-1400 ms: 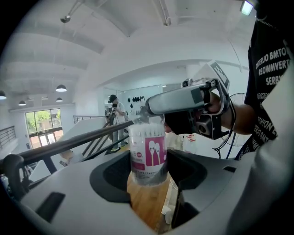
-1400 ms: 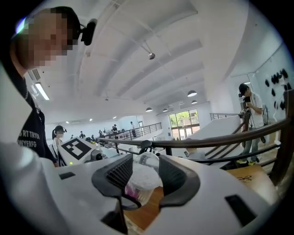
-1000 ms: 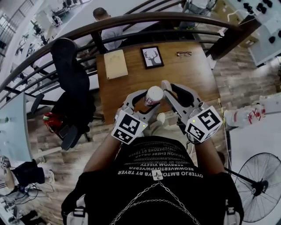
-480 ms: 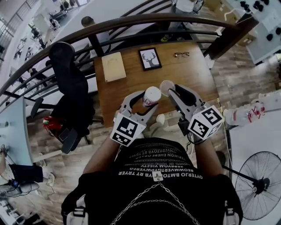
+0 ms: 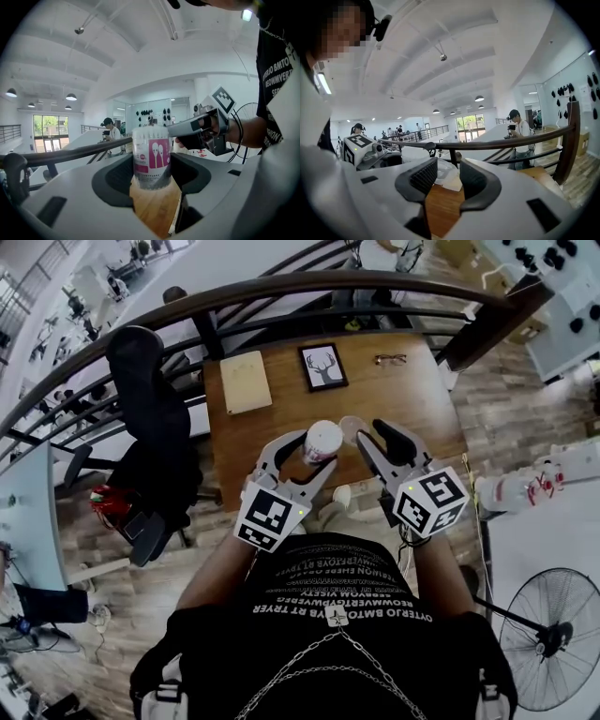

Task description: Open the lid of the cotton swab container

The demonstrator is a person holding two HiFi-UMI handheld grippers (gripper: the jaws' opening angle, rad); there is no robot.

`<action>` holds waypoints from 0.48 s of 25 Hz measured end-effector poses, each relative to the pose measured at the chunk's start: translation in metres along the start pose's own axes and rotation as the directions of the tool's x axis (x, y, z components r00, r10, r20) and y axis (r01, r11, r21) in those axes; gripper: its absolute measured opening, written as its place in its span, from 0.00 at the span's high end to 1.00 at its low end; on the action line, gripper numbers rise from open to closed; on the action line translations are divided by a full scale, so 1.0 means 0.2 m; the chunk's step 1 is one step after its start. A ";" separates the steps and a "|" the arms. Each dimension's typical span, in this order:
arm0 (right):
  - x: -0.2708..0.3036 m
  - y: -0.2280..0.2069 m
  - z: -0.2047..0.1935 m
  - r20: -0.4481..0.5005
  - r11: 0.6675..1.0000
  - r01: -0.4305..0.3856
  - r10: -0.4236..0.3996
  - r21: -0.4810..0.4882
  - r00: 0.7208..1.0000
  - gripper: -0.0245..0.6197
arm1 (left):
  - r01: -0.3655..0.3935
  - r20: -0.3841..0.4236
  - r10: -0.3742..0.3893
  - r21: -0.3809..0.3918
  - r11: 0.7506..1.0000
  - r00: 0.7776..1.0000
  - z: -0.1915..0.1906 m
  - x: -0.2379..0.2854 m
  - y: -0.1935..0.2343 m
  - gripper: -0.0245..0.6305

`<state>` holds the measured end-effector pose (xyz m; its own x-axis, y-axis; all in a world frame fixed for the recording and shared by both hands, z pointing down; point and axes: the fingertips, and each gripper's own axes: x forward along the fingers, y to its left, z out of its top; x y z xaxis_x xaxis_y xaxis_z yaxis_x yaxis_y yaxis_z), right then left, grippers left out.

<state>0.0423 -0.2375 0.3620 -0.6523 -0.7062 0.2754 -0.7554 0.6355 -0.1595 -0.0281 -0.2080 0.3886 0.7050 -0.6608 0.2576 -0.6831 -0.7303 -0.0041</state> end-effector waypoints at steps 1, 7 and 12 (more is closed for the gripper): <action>0.01 0.01 0.00 -0.002 1.000 -0.007 0.007 -0.001 1.000 0.72 | -0.004 0.002 0.004 -0.002 1.000 1.000 0.00 0.00 0.01 0.56; 0.06 0.06 -0.03 -0.009 0.999 -0.038 0.038 -0.007 0.999 0.72 | -0.032 -0.008 0.032 -0.016 0.999 0.999 -0.03 -0.01 0.04 0.56; 0.07 0.02 -0.02 0.028 0.999 -0.039 0.040 -0.012 0.999 0.72 | -0.117 0.005 0.117 -0.029 0.993 0.993 -0.02 -0.04 0.13 0.56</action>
<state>0.0302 -0.2447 0.3687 -0.6832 -0.6888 0.2426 -0.7284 0.6665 -0.1589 -0.0528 -0.2204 0.3902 0.6214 -0.7425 0.2502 -0.7658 -0.6431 -0.0064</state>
